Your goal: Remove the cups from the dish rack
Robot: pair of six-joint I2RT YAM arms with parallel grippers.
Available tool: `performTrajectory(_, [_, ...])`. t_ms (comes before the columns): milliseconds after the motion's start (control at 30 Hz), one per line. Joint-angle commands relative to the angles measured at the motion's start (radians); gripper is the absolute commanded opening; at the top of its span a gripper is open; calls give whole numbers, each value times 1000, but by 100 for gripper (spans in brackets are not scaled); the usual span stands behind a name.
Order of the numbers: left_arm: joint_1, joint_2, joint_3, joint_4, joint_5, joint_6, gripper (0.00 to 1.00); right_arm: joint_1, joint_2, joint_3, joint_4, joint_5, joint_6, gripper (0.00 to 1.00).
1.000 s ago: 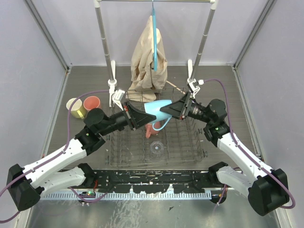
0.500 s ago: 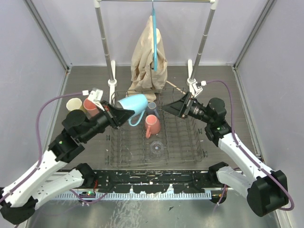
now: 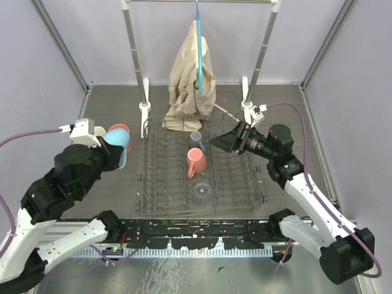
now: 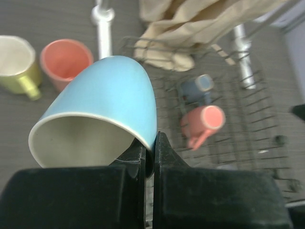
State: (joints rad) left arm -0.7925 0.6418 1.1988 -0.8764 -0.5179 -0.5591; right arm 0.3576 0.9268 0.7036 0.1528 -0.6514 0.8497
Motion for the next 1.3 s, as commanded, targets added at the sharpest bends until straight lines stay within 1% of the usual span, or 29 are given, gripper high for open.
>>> performTrajectory(0, [2, 47, 35, -170, -184, -3, 0, -1, -21, 47, -12, 5, -63, 92])
performTrajectory(133, [8, 97, 7, -192, -205, -12, 0, 0, -26, 41, -23, 0, -85, 92])
performTrajectory(233, [53, 144, -10, -195, -173, -9, 0, -1, -39, 39, -41, 2, -103, 92])
performTrajectory(433, [308, 205, -70, -98, 96, 54, 0, -1, -64, 37, -75, 9, -144, 92])
performTrajectory(533, [385, 240, -100, -66, 193, 64, 0, -2, -68, 40, -99, 18, -166, 92])
performTrajectory(767, [427, 344, -148, -33, 261, 84, 0, -2, -51, 36, -107, 22, -185, 92])
performTrajectory(967, [490, 426, -172, 2, 338, 105, 0, -2, -35, 33, -102, 20, -187, 92])
performTrajectory(1100, [544, 479, -189, 26, 416, 128, 0, -3, -36, 31, -103, 19, -191, 92])
performTrajectory(1267, [571, 545, -203, 47, 434, 142, 0, -4, -31, 28, -103, 18, -192, 92])
